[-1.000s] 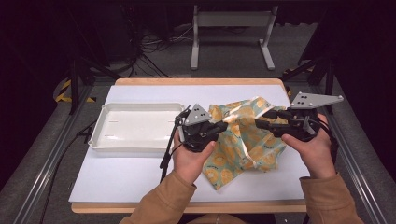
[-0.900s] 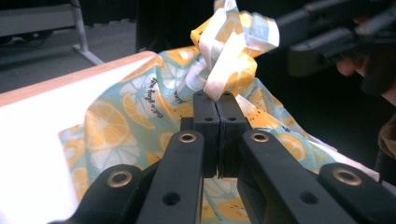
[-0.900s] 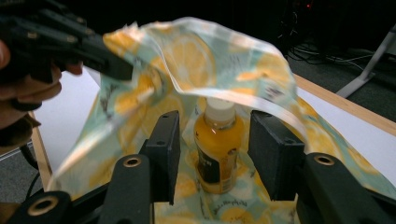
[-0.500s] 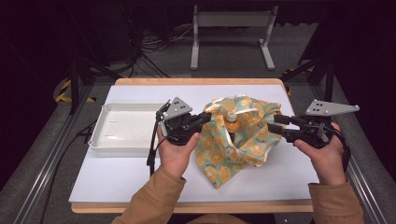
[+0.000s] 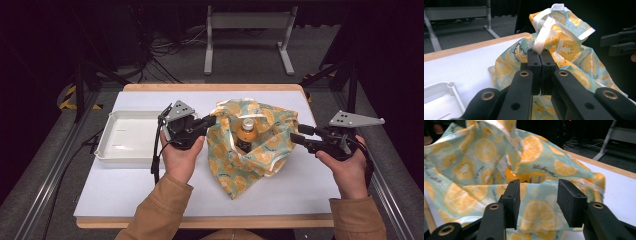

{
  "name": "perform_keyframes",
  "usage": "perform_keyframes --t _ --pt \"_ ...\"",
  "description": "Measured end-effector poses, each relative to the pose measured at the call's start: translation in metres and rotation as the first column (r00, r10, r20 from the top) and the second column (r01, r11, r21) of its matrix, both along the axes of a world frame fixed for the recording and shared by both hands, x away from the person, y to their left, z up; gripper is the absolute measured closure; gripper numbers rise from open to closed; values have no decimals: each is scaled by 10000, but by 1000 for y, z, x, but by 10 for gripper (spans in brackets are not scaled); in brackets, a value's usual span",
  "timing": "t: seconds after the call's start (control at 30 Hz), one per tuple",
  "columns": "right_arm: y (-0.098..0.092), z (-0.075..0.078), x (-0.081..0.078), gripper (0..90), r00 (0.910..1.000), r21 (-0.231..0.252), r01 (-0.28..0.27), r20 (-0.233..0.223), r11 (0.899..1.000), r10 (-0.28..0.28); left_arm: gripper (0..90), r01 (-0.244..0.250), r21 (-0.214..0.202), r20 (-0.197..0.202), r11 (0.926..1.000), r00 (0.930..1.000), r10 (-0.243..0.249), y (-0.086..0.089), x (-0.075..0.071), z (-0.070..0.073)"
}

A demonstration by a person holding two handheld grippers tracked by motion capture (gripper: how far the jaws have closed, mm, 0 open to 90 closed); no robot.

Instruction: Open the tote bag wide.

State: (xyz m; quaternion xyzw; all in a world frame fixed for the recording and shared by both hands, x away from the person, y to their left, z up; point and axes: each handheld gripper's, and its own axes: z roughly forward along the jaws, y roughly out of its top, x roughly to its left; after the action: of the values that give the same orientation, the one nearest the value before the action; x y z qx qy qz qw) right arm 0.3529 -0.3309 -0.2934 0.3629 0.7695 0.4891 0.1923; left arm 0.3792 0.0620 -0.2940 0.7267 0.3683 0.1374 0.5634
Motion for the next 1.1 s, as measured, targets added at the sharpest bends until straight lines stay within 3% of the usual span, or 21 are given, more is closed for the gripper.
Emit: perform_keyframes --t 0.1,0.23,0.4,0.87,1.1 --pt "-4 -4 3 506 9996 29 239 -178 9997 -239 887 -112 26 -72 9999 9999 112 2 2 -3" --pt "-3 -9 5 504 9994 -61 141 -315 9999 -143 887 -248 -19 -257 9997 9994 248 4 9 -9" --pt "1 -12 7 505 9993 -126 44 -381 9999 -49 886 -356 285 -566 9990 9977 372 0 19 -19" --pt "-1 -18 10 508 9988 -154 34 -481 9999 -42 885 -455 730 -1575 9963 9859 565 -11 40 -56" --pt "1 -20 10 519 9993 -177 -6 -382 9998 -1 885 -401 1322 -1666 9904 9841 620 -19 41 -66"
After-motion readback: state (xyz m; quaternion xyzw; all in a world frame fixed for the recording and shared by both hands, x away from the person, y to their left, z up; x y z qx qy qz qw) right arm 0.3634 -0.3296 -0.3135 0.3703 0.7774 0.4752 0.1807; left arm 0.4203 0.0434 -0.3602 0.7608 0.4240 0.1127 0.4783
